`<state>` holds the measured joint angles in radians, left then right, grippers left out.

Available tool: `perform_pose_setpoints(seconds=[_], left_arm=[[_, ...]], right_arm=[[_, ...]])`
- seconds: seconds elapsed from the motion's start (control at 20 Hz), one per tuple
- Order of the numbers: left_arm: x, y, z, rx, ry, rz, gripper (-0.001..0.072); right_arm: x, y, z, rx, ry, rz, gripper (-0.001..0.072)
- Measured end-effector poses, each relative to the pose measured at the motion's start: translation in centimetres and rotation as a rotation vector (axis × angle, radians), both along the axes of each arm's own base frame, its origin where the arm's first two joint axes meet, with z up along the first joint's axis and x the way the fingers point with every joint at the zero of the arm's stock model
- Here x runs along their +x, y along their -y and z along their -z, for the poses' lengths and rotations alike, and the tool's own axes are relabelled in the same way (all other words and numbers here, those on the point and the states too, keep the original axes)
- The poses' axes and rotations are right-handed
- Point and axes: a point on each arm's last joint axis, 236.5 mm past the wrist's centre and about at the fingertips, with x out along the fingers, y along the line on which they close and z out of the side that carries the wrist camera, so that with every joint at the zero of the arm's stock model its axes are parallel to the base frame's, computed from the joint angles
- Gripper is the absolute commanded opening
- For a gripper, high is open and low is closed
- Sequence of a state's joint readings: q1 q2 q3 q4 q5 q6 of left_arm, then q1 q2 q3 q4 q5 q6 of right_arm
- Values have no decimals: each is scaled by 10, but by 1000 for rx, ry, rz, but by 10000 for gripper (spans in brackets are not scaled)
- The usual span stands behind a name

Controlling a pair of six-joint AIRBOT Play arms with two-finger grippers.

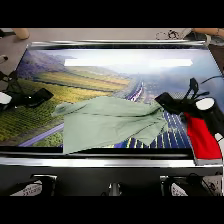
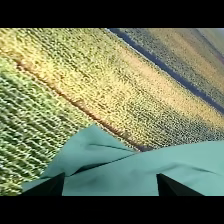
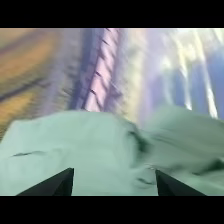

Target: Fold the shirts.

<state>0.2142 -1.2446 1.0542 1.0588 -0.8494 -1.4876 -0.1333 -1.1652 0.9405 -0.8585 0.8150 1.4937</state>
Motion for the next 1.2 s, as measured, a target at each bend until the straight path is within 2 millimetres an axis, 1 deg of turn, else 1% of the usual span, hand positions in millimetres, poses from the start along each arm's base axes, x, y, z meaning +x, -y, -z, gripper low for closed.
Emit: perform_pose_setpoints(seconds=[0.05, 0.1, 0.15, 0.2, 0.25, 0.35, 0.4, 0.5, 0.55, 0.65, 0.7, 0.75, 0.8, 0.85, 0.9, 0.95, 1.0, 1.05, 1.15, 1.2], left_arm=[[-7, -9, -5, 15, -40, 18, 706], [-19, -16, -5, 25, -94, 29, 706], [-36, -23, -2, 33, -167, 38, 706], [-57, -26, 5, 30, -241, 46, 706], [-77, -24, 14, 18, -309, 60, 706], [-122, -5, 41, -36, -447, 97, 706], [-145, 7, 55, -67, -508, 123, 706], [-181, 32, 82, -125, -601, 171, 706], [-198, 42, 93, -145, -642, 190, 706], [-219, 59, 111, -172, -684, 212, 704], [-226, 67, 117, -181, -696, 223, 704], [-230, 72, 123, -185, -698, 229, 702], [-230, 77, 127, -190, -690, 228, 634], [-230, 84, 129, -203, -686, 230, 588], [-230, 92, 132, -218, -685, 235, 567], [-226, 98, 133, -232, -672, 230, 332], [-222, 100, 138, -222, -654, 223, 118], [-219, 100, 142, -213, -645, 218, 31], [-212, 103, 143, -209, -617, 213, 30], [-207, 103, 142, -200, -597, 222, 30]], right_arm=[[0, 1, -15, -38, 13, -41, 551], [-7, 3, -24, -83, -3, -81, 561], [-17, 6, -25, -124, -43, -117, 562], [-31, 9, -20, -155, -100, -147, 568], [-46, 10, -10, -174, -160, -173, 568], [-77, 12, 17, -185, -286, -210, 567], [-90, 11, 30, -181, -337, -224, 567], [-116, 9, 53, -170, -430, -252, 568], [-124, 8, 59, -165, -455, -263, 568], [-137, 7, 68, -161, -496, -281, 576], [-140, 7, 71, -162, -506, -284, 630], [-143, 6, 73, -161, -514, -289, 646], [-146, 7, 75, -163, -523, -292, 669], [-147, 7, 77, -165, -530, -293, 669], [-150, 8, 80, -166, -538, -293, 669], [-153, 8, 85, -166, -549, -292, 669], [-155, 8, 91, -162, -560, -288, 669], [-159, 6, 99, -150, -575, -284, 669], [-162, -1, 112, -110, -593, -279, 667], [-160, -5, 119, -90, -593, -271, 665]])
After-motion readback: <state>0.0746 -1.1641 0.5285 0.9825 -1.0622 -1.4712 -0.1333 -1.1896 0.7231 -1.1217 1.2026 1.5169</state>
